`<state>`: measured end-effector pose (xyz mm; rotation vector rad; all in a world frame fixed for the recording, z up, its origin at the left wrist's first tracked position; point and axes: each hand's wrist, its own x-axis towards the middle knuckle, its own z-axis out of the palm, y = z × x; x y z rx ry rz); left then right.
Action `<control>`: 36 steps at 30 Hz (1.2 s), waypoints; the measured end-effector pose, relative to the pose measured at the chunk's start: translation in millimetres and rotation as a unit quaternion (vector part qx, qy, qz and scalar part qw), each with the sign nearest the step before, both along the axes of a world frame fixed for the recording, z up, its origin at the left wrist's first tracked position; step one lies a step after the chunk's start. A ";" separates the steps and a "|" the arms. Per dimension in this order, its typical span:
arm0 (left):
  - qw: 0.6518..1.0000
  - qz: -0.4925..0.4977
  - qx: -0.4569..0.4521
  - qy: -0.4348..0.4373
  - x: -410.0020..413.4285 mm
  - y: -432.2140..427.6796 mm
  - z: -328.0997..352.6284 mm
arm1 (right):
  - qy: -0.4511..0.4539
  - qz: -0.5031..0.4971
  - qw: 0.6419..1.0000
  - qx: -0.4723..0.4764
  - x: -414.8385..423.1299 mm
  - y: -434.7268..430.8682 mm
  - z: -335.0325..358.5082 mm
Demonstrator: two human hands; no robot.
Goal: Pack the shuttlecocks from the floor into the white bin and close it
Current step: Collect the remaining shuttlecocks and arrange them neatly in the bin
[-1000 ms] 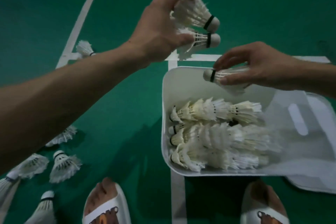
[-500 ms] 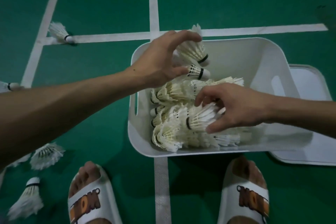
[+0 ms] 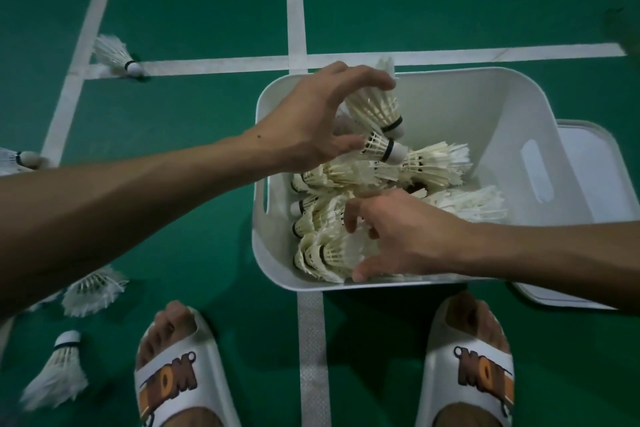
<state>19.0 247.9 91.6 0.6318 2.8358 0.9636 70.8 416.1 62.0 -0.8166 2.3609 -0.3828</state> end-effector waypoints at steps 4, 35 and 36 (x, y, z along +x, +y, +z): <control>1.000 -0.008 0.003 0.002 1.8 -7.4 -1.7 | 0.000 0.029 0.999 -0.018 -6.8 10.1 3.9; 0.984 -0.160 -0.032 -0.075 3.0 -7.3 1.8 | -0.100 -0.282 0.917 -0.264 -51.5 29.8 25.5; 0.983 -0.166 -0.030 -0.079 2.5 -7.2 3.1 | -0.094 -0.271 0.921 -0.262 -52.6 30.0 25.8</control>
